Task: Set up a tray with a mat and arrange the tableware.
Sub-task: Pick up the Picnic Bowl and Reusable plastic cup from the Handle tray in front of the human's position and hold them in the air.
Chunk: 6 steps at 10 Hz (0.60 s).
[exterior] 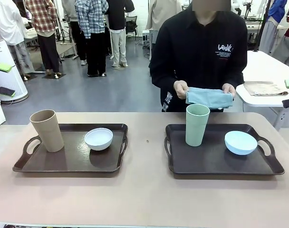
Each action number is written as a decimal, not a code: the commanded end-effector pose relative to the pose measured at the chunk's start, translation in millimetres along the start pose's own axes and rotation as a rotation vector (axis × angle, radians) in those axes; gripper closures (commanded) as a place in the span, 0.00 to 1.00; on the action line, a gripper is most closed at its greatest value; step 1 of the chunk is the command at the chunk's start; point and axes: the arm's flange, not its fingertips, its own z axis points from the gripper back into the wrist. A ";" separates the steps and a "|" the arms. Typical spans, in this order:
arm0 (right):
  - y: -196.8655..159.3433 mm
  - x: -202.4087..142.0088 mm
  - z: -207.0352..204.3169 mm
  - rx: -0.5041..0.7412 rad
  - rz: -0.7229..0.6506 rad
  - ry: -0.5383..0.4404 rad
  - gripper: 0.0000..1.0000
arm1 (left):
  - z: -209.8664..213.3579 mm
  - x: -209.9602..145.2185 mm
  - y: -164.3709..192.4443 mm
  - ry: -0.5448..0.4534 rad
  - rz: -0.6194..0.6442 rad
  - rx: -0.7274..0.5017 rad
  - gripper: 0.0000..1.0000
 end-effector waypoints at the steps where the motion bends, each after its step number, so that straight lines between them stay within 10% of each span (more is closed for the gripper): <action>1: 28.6 16.8 0.6 -0.344 0.043 0.135 0.00 | -48.2 35.0 -56.2 -0.048 -0.370 0.267 0.00; 4: 15.7 34.8 -55.0 -0.660 -0.090 0.448 0.00 | -170.4 63.1 -96.2 0.073 -0.853 0.478 0.00; 5: 36.5 30.1 -9.9 -0.474 0.076 0.156 0.00 | -94.0 47.6 -108.3 0.062 -0.452 0.231 0.00; 6: 36.5 30.1 -9.9 -0.474 0.076 0.156 0.00 | -94.0 47.6 -108.3 0.062 -0.452 0.231 0.00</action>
